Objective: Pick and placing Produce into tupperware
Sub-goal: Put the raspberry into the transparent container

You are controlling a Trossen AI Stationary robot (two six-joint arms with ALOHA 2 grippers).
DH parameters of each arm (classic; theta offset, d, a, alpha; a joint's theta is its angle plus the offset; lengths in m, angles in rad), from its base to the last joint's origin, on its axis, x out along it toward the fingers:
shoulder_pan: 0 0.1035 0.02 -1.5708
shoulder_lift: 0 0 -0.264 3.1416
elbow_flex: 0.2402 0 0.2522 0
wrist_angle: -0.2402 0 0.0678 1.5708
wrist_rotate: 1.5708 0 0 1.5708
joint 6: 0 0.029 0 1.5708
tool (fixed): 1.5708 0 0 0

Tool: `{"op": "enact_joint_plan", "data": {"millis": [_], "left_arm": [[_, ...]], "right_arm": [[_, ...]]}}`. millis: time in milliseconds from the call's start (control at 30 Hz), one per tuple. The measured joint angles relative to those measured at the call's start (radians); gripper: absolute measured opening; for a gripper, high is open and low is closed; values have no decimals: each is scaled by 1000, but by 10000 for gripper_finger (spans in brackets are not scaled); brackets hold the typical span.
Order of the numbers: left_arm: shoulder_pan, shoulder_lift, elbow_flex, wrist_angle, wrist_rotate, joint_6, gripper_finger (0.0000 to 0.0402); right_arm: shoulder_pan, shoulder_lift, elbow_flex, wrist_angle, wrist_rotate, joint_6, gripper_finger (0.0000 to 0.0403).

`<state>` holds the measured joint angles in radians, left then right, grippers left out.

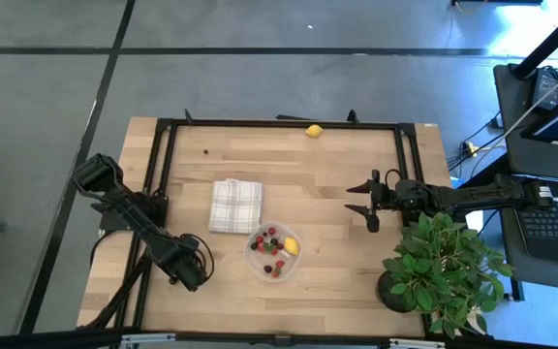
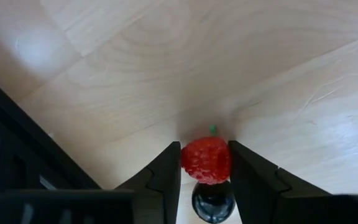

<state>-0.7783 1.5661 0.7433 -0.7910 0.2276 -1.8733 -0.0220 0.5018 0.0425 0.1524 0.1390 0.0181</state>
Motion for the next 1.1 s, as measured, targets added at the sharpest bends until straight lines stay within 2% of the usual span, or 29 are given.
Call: {"op": "enact_joint_plan", "data": {"millis": [333,567,867,1000,1100], "left_arm": [[66,-46,-5,-7,7,108,108],[150,-59,-5,14,-2,264,113],[287,-60,-3,229,0,571,115],[349,-60,-3,382,-7,709,109],[391,-60,-2,515,31,829,106]], "right_arm": [[0,0,0,0,0,0,241],[0,0,0,0,0,0,241],[0,0,0,1,0,-1,241],[0,0,0,0,0,-1,241],[0,0,0,0,0,-1,241]]}}
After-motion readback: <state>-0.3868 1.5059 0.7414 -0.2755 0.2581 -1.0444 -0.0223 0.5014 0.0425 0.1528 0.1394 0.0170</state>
